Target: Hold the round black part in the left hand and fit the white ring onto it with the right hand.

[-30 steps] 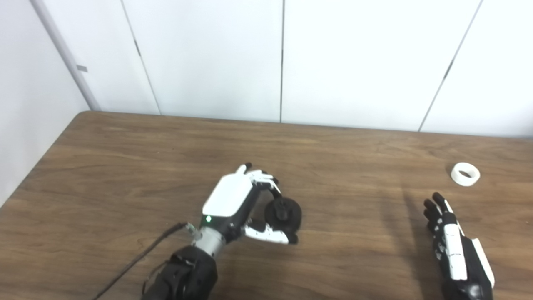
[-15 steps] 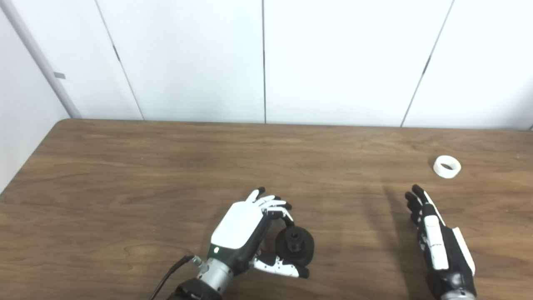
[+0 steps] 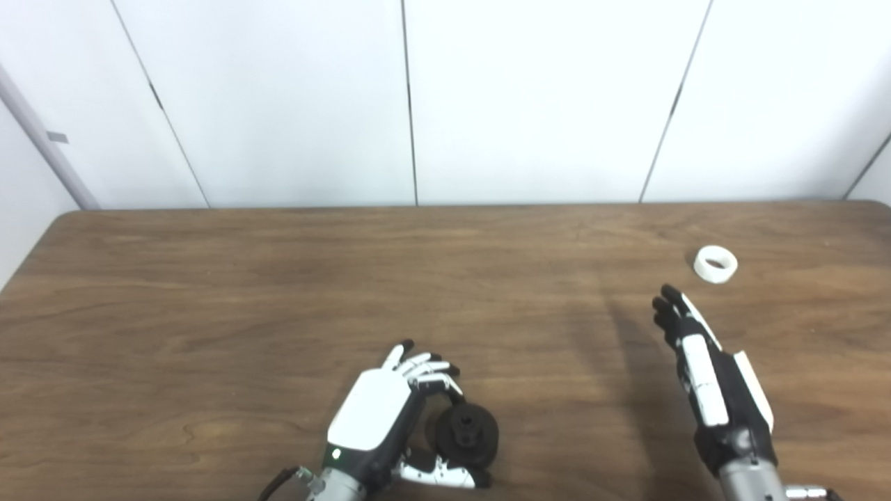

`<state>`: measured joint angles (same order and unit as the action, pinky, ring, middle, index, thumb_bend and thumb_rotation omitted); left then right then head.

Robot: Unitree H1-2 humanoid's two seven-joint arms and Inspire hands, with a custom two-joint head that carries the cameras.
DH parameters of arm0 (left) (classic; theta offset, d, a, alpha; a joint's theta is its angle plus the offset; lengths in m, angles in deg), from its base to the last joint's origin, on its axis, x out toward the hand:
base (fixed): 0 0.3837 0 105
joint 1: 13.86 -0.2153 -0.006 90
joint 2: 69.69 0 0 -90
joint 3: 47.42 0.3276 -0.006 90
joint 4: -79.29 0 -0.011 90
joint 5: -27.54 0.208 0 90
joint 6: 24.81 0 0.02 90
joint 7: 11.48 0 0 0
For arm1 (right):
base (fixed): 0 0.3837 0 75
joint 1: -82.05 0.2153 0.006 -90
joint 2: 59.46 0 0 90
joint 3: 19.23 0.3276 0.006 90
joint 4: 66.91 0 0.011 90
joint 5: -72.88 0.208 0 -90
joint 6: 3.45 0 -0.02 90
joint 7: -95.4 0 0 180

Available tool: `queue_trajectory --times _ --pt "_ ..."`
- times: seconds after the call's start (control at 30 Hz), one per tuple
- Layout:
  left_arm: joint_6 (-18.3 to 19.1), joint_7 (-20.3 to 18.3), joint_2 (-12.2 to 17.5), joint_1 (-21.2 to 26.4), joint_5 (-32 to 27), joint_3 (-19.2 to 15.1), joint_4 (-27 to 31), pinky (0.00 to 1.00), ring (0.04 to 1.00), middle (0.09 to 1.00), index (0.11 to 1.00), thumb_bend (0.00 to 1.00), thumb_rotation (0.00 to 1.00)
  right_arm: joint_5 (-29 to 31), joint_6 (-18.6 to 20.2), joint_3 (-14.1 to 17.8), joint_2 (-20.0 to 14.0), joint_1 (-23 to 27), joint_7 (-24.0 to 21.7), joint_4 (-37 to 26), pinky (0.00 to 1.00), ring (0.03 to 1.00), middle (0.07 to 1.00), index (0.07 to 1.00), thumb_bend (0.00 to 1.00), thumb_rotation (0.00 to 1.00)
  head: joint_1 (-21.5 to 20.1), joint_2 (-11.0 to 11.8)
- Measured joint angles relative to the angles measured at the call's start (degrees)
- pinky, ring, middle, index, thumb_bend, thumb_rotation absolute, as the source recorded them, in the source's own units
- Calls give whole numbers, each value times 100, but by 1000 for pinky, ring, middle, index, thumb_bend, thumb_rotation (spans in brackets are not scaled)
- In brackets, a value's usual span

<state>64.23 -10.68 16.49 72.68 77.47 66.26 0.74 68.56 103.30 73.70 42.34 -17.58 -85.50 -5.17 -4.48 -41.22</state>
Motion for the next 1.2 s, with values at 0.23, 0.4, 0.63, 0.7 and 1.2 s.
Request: queue_trajectory --times 0.23,0.4,0.63,0.7,1.2 --pt "-13 14 15 -9 -12 -9 -20 991 866 791 484 523 51 -17 266 156 -26 53 2 -166 966 942 927 897 513 865 -141 -88" --pt "-27 17 20 -9 -22 -18 -69 996 867 788 484 523 51 -92 580 296 -95 136 7 -323 900 901 920 875 507 664 -272 -141" --pt "-28 -4 53 -9 -31 -29 -77 999 869 792 484 523 51 -1179 852 281 -773 624 38 -360 918 922 898 831 615 347 -483 -220" --pt "-32 -28 58 -9 -76 -45 -77 1000 870 792 484 523 50 -1370 955 291 -880 854 35 -356 927 917 893 824 671 345 -606 -246" --pt "-286 -197 281 -16 -326 -272 -61 954 839 773 484 522 49 -2817 1027 235 -1845 1986 -425 902 838 905 904 765 802 288 -1766 -246"
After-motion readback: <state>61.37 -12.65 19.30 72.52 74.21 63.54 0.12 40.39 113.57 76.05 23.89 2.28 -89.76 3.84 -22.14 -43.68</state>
